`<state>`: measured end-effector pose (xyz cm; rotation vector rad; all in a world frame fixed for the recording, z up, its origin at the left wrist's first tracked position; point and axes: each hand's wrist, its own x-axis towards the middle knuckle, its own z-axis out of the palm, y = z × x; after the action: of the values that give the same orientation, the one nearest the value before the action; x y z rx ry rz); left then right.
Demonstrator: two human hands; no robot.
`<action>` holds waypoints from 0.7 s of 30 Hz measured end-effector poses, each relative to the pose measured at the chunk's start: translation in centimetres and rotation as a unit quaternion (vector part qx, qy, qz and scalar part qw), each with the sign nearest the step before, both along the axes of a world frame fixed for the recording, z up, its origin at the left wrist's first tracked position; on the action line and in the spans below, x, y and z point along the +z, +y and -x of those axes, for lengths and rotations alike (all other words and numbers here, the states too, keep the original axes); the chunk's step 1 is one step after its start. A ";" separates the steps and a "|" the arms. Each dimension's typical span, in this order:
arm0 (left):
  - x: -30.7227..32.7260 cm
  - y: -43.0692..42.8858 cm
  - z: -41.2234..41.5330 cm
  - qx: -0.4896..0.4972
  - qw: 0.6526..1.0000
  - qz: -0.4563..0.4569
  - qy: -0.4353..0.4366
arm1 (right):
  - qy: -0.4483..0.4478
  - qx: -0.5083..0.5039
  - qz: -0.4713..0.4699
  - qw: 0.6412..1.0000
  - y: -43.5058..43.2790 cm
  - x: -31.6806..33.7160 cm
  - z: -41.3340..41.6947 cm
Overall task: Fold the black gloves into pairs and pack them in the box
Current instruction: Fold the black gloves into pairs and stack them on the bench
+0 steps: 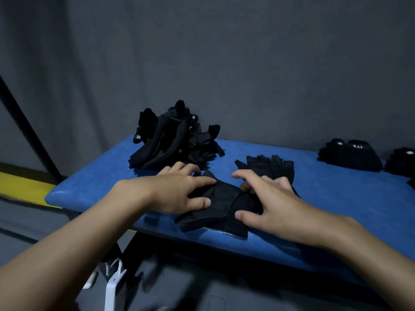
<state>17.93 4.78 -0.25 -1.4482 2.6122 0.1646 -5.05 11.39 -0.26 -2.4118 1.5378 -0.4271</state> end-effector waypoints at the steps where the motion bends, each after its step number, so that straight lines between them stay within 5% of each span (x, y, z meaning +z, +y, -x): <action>1: 0.1 0.0 -0.2 -0.001 1.000 -0.001 -0.012 | 0.001 0.001 -0.001 1.000 0.1 0.1 0.0; 5: 0.3 -0.3 -0.7 -0.001 1.000 -0.016 -0.019 | 0.000 0.002 0.003 1.000 0.2 -0.1 0.1; 10: 0.3 -0.5 -1.1 -0.014 0.992 -0.021 0.125 | -0.011 0.015 0.003 1.000 -0.3 -0.5 0.1; 21: 1.8 0.1 -1.3 -0.034 0.933 -0.004 0.358 | -0.239 0.042 0.019 0.970 -1.5 -0.4 -0.6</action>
<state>19.27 4.87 1.59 -1.4936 3.1919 0.8393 -4.41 9.86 -0.63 -2.1702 1.2188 -0.9465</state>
